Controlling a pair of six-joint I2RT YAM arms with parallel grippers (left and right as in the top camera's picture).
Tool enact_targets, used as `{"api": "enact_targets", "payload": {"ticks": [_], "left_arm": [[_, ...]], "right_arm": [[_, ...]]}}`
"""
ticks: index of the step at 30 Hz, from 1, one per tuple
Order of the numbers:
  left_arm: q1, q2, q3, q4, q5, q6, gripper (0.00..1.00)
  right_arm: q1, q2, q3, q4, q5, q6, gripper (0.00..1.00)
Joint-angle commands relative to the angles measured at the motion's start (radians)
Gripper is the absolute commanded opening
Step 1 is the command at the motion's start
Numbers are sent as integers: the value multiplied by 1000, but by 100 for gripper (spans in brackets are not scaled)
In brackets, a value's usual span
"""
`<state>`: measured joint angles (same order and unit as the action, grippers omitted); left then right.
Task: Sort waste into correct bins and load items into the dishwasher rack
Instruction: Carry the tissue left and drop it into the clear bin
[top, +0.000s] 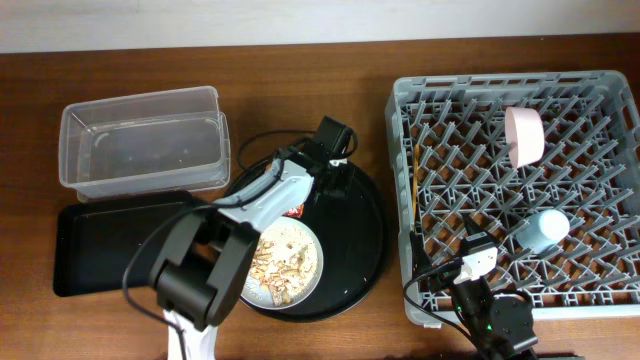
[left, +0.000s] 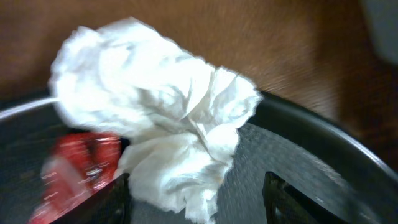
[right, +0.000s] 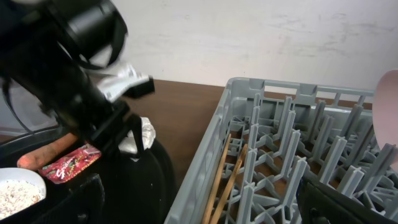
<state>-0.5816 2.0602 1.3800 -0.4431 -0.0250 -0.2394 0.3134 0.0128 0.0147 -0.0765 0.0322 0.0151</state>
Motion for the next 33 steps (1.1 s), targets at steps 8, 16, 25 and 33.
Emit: {"api": "enact_targets", "payload": {"ticks": [8, 16, 25, 33], "left_arm": [[-1, 59, 20, 3, 48, 1, 0], [43, -169, 189, -269, -6, 1, 0], [227, -404, 214, -521, -229, -21, 0], [464, -363, 202, -606, -292, -112, 0]], "right_arm": [[-7, -8, -9, -1, 2, 0, 98], [-7, -8, -9, -1, 2, 0, 98], [-7, -8, -9, -1, 2, 0, 98], [-7, -8, -9, -1, 2, 0, 98]]}}
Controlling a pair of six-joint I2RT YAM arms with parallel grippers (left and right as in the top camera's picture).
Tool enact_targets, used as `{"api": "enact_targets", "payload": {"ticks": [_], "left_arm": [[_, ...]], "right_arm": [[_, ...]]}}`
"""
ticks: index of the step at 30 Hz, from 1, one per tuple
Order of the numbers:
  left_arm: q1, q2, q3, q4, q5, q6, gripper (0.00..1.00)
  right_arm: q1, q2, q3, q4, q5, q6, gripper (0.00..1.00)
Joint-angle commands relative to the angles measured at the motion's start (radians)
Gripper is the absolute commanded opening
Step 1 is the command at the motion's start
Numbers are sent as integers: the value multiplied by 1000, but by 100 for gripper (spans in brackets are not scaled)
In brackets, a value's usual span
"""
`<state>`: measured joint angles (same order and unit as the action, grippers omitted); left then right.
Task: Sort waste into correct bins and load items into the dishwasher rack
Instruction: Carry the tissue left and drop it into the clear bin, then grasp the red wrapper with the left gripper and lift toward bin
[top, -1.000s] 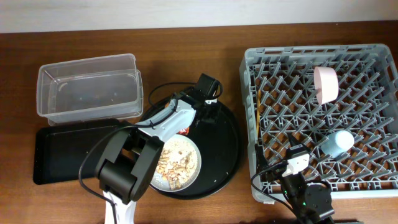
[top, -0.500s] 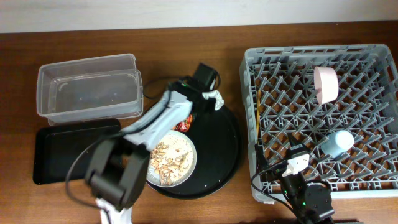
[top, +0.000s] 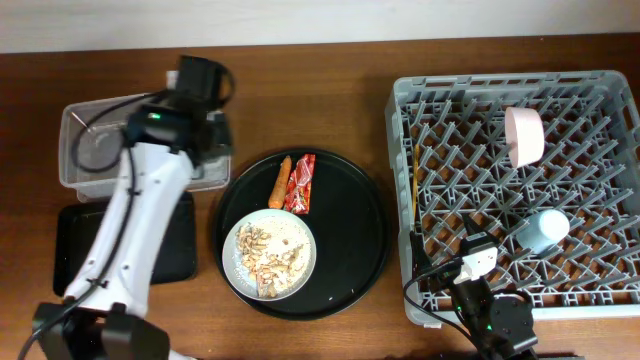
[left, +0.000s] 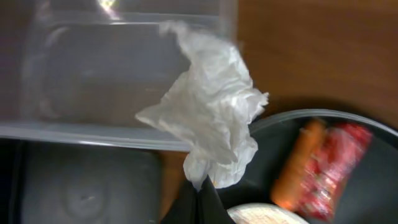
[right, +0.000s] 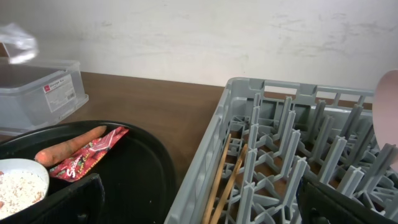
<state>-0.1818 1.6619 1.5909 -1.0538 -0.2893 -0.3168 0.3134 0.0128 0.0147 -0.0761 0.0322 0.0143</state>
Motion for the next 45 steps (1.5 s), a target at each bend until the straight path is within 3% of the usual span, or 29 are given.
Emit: {"api": "enact_targets", "payload": {"ticks": [1, 2, 4, 5, 6, 7, 9, 14, 16, 22, 30, 35, 36, 40, 45], "left_arm": [[72, 47, -9, 7, -28, -35, 1], [76, 59, -9, 9, -24, -34, 13], [74, 72, -9, 11, 6, -34, 19], [72, 73, -9, 11, 59, -34, 44], [71, 73, -9, 11, 98, -34, 59], [69, 72, -9, 13, 165, -34, 67], [53, 73, -9, 10, 283, -27, 70], [-60, 74, -30, 13, 320, -20, 64], [-132, 82, -64, 51, 318, 48, 62], [-320, 174, -182, 193, 185, 104, 58], [-360, 364, -200, 418, 128, 130, 57], [-360, 438, -200, 459, 98, 101, 53], [-360, 452, -200, 463, 101, 101, 50], [-361, 463, -198, 459, 102, 101, 2], [-360, 398, -111, 359, 109, 101, 0]], "right_arm": [[-7, -8, -9, -2, 2, 0, 98], [-7, -8, -9, -2, 2, 0, 98], [-7, -8, -9, -1, 2, 0, 98], [-7, -8, -9, -1, 2, 0, 98], [-7, -8, -9, -1, 2, 0, 98], [-7, -8, -9, -2, 2, 0, 98], [-7, -8, -9, -1, 2, 0, 98], [-7, -8, -9, -1, 2, 0, 98], [-7, -8, -9, -1, 2, 0, 98], [-7, -8, -9, -2, 2, 0, 98], [-7, -8, -9, -1, 2, 0, 98], [-7, -8, -9, -1, 2, 0, 98], [-7, -8, -9, -2, 2, 0, 98], [-7, -8, -9, -2, 2, 0, 98], [-7, -8, -9, -2, 2, 0, 98]]}}
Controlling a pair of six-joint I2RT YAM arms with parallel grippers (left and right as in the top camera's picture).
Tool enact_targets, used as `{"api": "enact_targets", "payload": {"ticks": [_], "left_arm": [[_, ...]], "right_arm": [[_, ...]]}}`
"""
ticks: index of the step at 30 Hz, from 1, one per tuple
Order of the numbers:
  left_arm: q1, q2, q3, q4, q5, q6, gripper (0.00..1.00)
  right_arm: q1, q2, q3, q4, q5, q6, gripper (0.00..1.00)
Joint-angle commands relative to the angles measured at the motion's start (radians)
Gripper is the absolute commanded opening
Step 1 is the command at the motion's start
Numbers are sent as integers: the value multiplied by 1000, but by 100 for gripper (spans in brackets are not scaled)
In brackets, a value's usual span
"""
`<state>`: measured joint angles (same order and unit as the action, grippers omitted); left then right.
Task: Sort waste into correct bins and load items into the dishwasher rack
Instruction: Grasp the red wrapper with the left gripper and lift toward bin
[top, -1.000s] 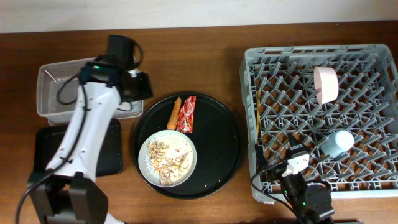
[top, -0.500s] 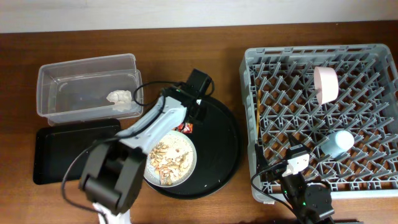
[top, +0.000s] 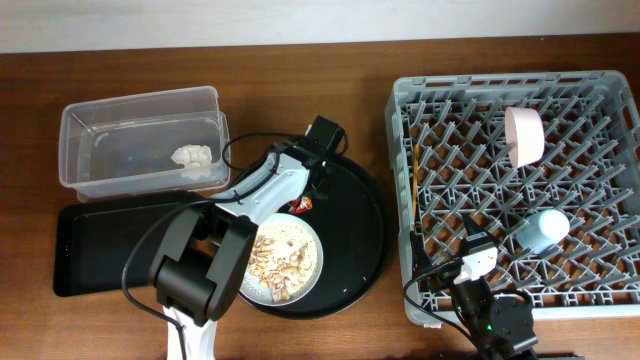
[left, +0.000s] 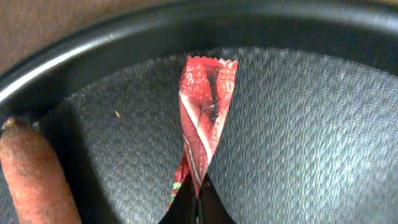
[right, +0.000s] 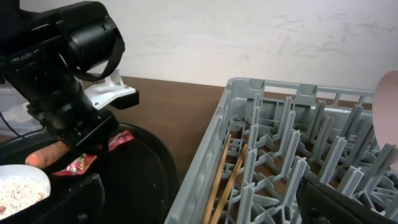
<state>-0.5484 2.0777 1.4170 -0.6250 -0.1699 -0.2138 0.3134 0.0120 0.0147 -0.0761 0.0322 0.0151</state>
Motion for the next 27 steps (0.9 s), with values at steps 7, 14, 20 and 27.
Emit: {"api": "enact_targets", "payload": {"ticks": [7, 14, 20, 27], "left_arm": [[97, -235, 232, -327, -48, -7, 0], [351, -303, 211, -356, -120, -40, 0], [467, -244, 202, -302, -102, -39, 42], [410, -304, 215, -339, 128, -39, 49]], "right_arm": [[-7, -7, -9, -2, 2, 0, 98], [-7, -7, -9, -2, 2, 0, 98], [-7, -7, -9, -2, 2, 0, 98], [-7, -7, -9, -1, 2, 0, 98]]}}
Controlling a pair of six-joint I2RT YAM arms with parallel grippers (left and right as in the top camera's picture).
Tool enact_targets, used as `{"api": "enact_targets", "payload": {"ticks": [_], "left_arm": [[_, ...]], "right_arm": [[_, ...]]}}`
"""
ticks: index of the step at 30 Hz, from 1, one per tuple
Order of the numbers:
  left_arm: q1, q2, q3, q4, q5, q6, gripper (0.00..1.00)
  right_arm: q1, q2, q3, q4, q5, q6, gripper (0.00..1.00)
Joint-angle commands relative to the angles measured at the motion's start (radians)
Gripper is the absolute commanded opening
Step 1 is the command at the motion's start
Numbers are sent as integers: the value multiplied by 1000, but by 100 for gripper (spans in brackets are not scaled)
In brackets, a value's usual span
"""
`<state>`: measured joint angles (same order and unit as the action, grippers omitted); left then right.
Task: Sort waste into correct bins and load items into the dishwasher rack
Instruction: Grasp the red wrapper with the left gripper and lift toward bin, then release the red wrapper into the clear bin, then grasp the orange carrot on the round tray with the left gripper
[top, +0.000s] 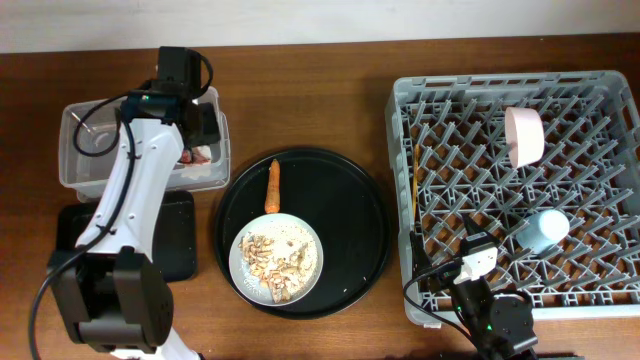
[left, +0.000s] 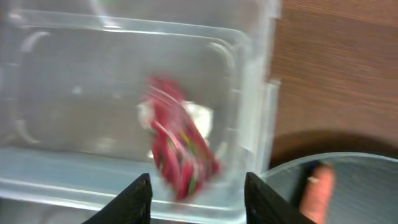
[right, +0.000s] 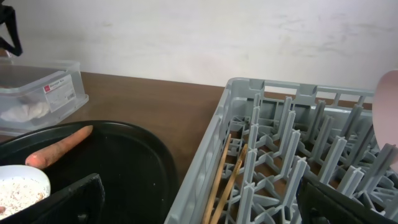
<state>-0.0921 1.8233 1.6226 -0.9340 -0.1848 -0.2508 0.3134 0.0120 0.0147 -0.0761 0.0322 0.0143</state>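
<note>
My left gripper (left: 199, 200) hangs open over the clear bin (left: 249, 74). A red wrapper (left: 180, 155), blurred, is free of the fingers inside the bin, over a crumpled white tissue (left: 200, 117). In the overhead view the wrapper (top: 196, 155) lies at the bin's right end beside the gripper (top: 193, 128). A carrot (top: 272, 186) and a white plate of food scraps (top: 276, 259) rest on the round black tray (top: 350, 220). My right gripper (right: 205, 205) is open and empty at the grey rack's (top: 600, 90) near-left corner.
The rack holds a pink cup (top: 523, 135), a pale blue cup (top: 541, 230) and wooden chopsticks (right: 227, 174) along its left edge. A black bin (top: 75, 250) sits in front of the clear bin, partly under my left arm.
My left gripper was shut on the red wrapper at the black tray. It is now over the clear bin, open, and the wrapper is in the bin. The right arm has not moved.
First my left gripper was open around the white tissue on the tray. Then it held the tissue over the clear bin. Later the tissue lay in the bin and the gripper pinched the red wrapper on the tray. Now the wrapper is in the bin too.
</note>
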Motion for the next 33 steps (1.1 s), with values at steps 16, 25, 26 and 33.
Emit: {"api": "enact_targets", "payload": {"ticks": [16, 25, 26, 33], "left_arm": [[-360, 54, -352, 137, 73, -23, 49], [-357, 167, -367, 193, 8, -60, 49], [-357, 171, -367, 193, 9, -60, 48], [-357, 155, -254, 89, 8, -60, 38]], "right_arm": [[-7, -7, -9, -1, 2, 0, 98], [-7, -7, -9, -2, 2, 0, 98], [-7, -7, -9, -1, 2, 0, 98], [-7, -7, -9, -1, 2, 0, 98]]}}
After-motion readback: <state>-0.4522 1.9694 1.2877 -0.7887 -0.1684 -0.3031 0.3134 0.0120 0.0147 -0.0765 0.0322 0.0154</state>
